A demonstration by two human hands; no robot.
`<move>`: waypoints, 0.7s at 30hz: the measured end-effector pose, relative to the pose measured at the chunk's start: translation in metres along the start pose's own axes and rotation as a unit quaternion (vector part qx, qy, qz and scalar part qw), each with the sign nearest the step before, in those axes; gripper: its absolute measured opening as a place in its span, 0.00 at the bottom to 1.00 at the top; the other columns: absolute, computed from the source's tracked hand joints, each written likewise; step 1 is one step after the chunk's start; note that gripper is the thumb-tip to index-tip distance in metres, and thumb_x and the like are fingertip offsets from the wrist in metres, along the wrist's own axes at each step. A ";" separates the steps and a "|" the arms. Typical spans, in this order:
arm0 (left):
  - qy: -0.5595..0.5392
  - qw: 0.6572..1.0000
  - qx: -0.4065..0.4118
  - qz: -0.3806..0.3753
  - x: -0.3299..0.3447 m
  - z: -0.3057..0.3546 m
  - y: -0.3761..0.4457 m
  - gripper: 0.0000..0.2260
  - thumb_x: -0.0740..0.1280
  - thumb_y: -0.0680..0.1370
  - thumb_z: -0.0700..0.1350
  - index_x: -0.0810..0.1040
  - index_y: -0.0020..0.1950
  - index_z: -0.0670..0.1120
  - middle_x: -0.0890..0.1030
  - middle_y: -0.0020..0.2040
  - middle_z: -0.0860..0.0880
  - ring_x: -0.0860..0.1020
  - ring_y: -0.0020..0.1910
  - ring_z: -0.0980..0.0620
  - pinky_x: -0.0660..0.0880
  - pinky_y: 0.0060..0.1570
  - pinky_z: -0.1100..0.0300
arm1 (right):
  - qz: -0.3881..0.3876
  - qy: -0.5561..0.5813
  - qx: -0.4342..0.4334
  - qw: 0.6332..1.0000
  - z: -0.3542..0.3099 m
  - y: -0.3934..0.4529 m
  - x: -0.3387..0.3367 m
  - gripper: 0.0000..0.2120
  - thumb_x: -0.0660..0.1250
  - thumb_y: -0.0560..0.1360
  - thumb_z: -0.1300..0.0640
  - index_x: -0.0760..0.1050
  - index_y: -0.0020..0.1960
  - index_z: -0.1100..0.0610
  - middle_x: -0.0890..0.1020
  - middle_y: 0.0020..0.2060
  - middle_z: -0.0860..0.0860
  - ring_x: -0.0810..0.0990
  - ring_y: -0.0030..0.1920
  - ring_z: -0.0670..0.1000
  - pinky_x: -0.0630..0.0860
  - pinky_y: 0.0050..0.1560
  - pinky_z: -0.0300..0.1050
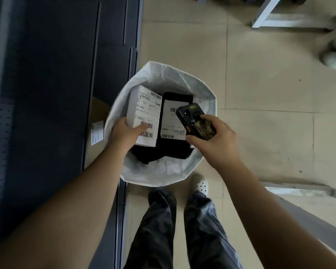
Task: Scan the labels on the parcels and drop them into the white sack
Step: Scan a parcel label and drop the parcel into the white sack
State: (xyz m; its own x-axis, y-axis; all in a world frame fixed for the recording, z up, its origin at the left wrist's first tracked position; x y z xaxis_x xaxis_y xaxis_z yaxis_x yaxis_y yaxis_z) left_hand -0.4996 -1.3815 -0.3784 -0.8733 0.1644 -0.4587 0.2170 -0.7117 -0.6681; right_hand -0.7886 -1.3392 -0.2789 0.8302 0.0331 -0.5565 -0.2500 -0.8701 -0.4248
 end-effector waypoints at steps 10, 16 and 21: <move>0.020 0.995 0.006 0.100 0.010 -0.015 0.043 0.22 0.77 0.70 0.50 0.75 0.58 0.44 0.82 0.55 0.45 0.81 0.51 0.47 0.80 0.51 0.49 | -0.002 0.001 -0.018 1.000 0.013 0.021 0.008 0.29 0.80 0.64 0.47 0.76 0.64 0.43 0.79 0.53 0.39 0.78 0.53 0.41 0.77 0.56 0.41; 0.061 0.992 -0.033 0.107 0.018 -0.037 0.069 0.26 0.67 0.71 0.60 0.80 0.59 0.40 0.82 0.55 0.42 0.81 0.53 0.40 0.78 0.50 0.52 | -0.001 0.002 -0.019 1.000 0.019 0.024 0.014 0.30 0.79 0.64 0.46 0.75 0.64 0.42 0.76 0.50 0.35 0.77 0.52 0.39 0.77 0.56 0.42; 0.089 0.991 -0.046 0.093 0.018 -0.030 0.061 0.15 0.65 0.80 0.46 0.79 0.62 0.38 0.82 0.58 0.40 0.80 0.56 0.41 0.73 0.44 0.57 | -0.003 -0.008 -0.013 1.000 0.021 0.025 0.015 0.31 0.79 0.64 0.46 0.75 0.65 0.42 0.76 0.51 0.37 0.77 0.53 0.41 0.77 0.56 0.43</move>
State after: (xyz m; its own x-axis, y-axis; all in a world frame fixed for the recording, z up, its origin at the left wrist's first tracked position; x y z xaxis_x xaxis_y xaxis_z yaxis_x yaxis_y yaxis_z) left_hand -0.4896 -1.4014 -0.4446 -0.7256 0.1604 -0.6692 0.4130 -0.6763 -0.6099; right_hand -0.7926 -1.3500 -0.3122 0.8230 0.0457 -0.5662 -0.2323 -0.8826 -0.4088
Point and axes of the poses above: each hand's wrist, its own y-axis towards the middle knuckle, its own x-axis out of the palm, z = x × y, the point moved 10 cm from there along y, towards the middle knuckle
